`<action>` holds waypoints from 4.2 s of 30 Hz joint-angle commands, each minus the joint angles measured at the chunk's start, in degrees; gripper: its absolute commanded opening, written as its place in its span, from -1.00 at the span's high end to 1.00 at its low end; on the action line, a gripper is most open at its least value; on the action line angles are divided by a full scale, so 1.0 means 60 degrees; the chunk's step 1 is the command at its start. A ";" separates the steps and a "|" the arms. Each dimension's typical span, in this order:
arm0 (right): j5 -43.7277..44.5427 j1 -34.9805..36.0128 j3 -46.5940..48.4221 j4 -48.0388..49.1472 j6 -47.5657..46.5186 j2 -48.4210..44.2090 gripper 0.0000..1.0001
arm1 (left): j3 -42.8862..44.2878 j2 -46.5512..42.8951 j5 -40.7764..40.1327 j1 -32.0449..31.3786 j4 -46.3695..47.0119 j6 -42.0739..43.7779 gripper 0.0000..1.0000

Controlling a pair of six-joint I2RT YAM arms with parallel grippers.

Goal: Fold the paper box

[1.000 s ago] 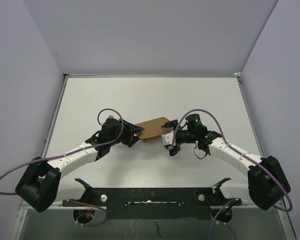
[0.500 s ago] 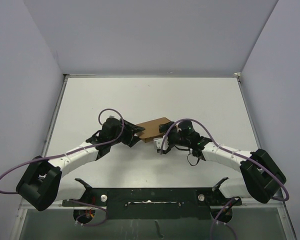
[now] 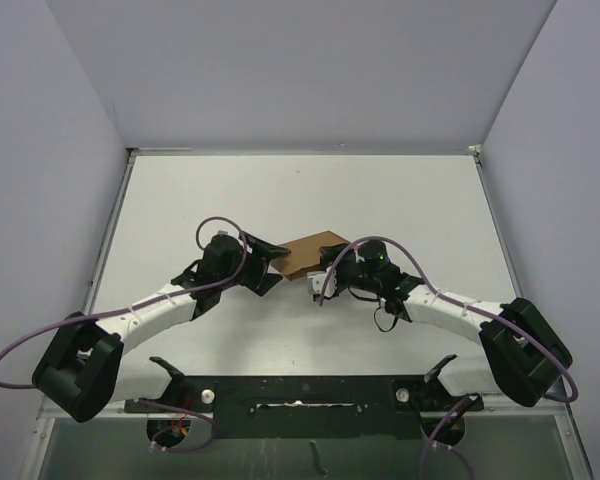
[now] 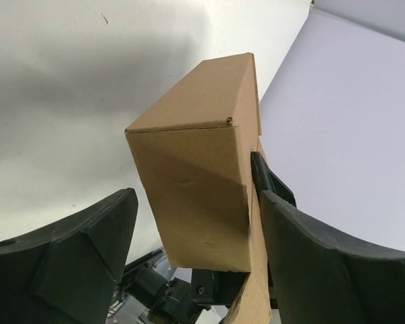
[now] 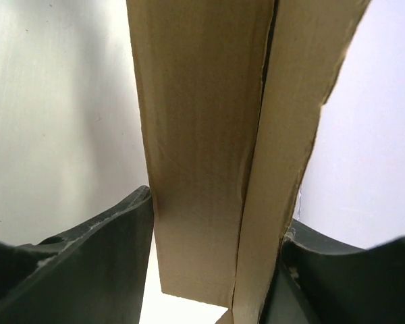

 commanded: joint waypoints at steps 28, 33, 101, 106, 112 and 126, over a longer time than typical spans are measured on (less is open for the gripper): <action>-0.8029 -0.4476 0.3661 -0.0193 1.6387 0.2482 0.19 | -0.1962 -0.3949 -0.0062 0.0092 0.1911 0.7497 -0.96; -0.8233 -0.4418 0.3559 0.1130 1.9094 0.4128 0.19 | -0.1852 -0.3263 0.0074 0.0132 0.2096 0.7659 -0.96; -0.5126 -0.3108 0.5728 -0.6186 1.1159 0.5701 0.76 | 0.3933 0.4780 0.2420 0.0742 -0.0561 0.9503 -0.06; -0.4529 -0.3467 0.5363 -0.6514 0.9828 0.4514 0.69 | 0.3691 0.3678 0.1885 0.0850 -0.0784 0.9848 -0.22; -0.5525 -0.3725 0.3863 -0.5978 0.6384 0.2338 0.34 | 0.2722 0.2041 0.1513 0.0842 -0.0245 1.0139 -0.63; -0.6186 -0.2925 0.1219 -0.7016 -0.3391 0.0535 -0.55 | -0.0107 0.1196 0.1642 0.0500 0.3111 0.9145 -0.92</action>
